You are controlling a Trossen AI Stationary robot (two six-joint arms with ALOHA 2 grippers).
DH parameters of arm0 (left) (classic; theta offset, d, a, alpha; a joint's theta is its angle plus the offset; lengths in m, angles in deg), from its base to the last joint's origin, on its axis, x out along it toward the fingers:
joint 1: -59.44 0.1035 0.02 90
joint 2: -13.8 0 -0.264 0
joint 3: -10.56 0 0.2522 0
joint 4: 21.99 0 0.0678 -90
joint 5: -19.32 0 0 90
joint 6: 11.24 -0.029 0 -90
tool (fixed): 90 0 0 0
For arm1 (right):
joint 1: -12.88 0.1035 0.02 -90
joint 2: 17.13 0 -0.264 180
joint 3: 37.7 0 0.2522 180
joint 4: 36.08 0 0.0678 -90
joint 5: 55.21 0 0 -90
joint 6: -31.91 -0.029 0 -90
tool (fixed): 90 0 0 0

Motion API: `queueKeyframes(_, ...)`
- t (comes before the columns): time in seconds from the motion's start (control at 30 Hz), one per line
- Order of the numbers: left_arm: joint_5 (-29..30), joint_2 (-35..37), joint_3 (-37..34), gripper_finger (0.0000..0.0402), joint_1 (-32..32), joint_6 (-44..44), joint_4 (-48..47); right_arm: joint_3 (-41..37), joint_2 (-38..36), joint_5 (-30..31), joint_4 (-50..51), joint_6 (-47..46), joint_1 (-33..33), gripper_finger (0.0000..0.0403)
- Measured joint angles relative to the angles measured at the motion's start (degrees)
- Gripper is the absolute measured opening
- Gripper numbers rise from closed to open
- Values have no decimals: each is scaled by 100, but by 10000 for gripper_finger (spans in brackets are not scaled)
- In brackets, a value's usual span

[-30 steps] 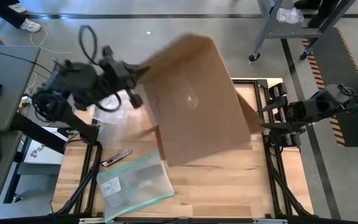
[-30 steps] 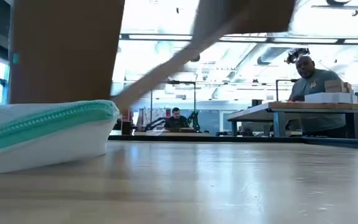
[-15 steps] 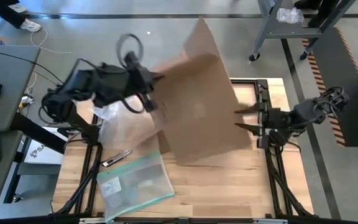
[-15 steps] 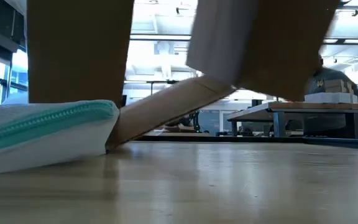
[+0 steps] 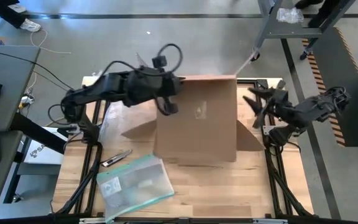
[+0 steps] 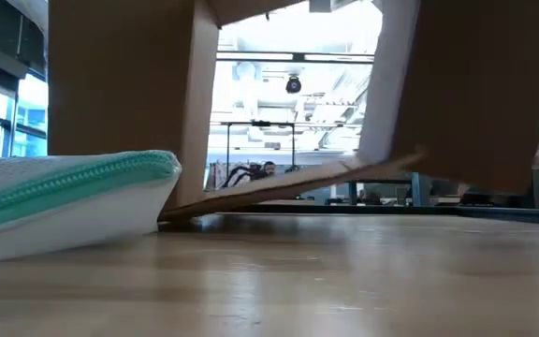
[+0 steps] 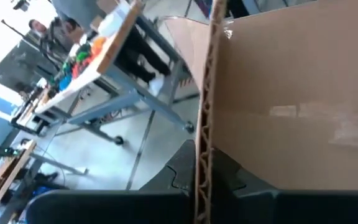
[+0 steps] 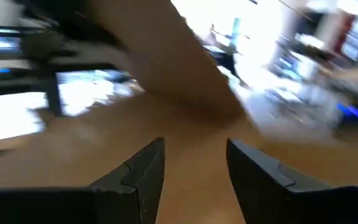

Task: Unpack boxes
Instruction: Break down cardboard box until it is fully flat

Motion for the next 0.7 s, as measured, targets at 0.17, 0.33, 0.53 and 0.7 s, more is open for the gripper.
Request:
queueKeyframes(0.17,-32,290,-8,0,-198,-18,77,4,-116,-33,2036,-2276,-292,156)
queueKeyframes(0.33,-589,581,-7,0,-356,-49,485,-318,-52,-699,2843,-3197,-767,156)
queueKeyframes(0.53,-1771,569,-7,0,-376,-37,1162,-1367,-42,-1712,1449,-1901,-1289,156)
queueKeyframes(0.7,-2402,188,-2,0,-202,-8,1651,-2329,3,-2668,-1595,-46,-1546,156)
